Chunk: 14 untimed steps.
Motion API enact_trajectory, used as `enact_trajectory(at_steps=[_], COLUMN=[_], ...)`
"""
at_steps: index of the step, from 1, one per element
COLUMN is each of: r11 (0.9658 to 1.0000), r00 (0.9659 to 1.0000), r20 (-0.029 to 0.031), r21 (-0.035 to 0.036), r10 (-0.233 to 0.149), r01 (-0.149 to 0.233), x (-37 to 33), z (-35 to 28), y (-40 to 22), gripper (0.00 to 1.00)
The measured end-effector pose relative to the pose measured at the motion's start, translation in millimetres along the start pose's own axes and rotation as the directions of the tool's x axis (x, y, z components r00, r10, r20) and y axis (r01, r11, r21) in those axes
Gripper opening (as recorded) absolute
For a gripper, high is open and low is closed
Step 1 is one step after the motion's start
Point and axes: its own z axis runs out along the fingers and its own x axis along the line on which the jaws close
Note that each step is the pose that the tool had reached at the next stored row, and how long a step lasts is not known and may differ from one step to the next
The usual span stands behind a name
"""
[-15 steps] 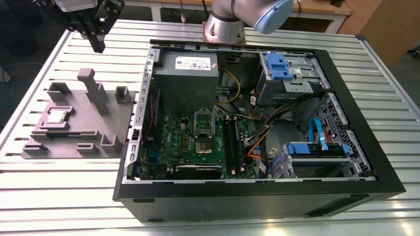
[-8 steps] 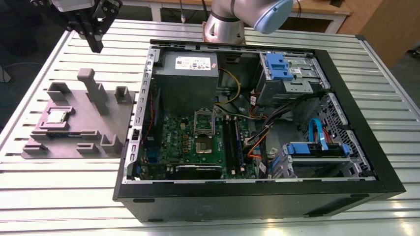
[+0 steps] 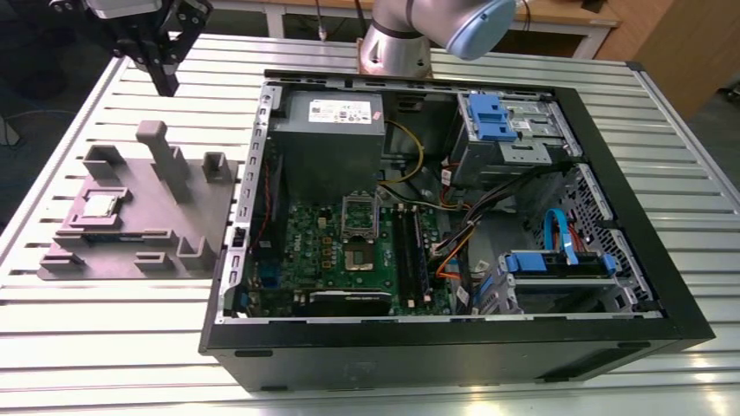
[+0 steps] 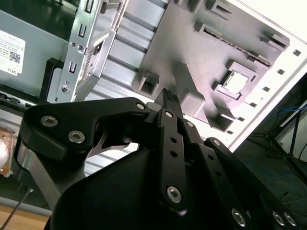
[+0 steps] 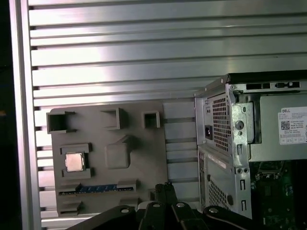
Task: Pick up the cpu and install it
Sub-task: 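Reach for the cpu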
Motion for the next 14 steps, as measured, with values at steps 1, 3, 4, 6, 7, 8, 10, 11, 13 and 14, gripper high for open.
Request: enact_trajectory(at_steps=[1,3,4,6,7,8,10,11,13,14], r11=[1.0000,1.0000,1.0000,1.0000,1.0000,1.0000,1.0000,1.0000,1.0000,1.0000], r00=[1.0000,1.0000,1.0000,1.0000,1.0000,1.0000,1.0000,1.0000,1.0000,1.0000], r20=[0.0000,0.0000,0.0000,0.0001,0.0001,0.0001,0.0000,0.0001,0.0000,0.0000], r21=[0.0000,0.0000,0.0000,-0.0001,-0.0001,-0.0001,0.0000,-0.0001,0.0000,0.0000], r10=[0.000,0.000,0.000,0.000,0.000,0.000,0.000,0.000,0.000,0.000], r01=[0.000,0.000,0.000,0.000,0.000,0.000,0.000,0.000,0.000,0.000], x=[1.7,5.1,7.0,10.7,12.6,14.5,18.0,19.7,23.0,24.8], z=[0.0,0.1,0.1,0.1,0.1,0.2,0.2,0.2,0.2,0.2], y=[-0.1,-0.4,-0.5,-0.8,-1.0,-1.1,-1.4,-1.5,-1.8,-1.9], gripper=[0.11,0.11,0.11,0.11,0.11,0.11,0.11,0.11,0.11,0.11])
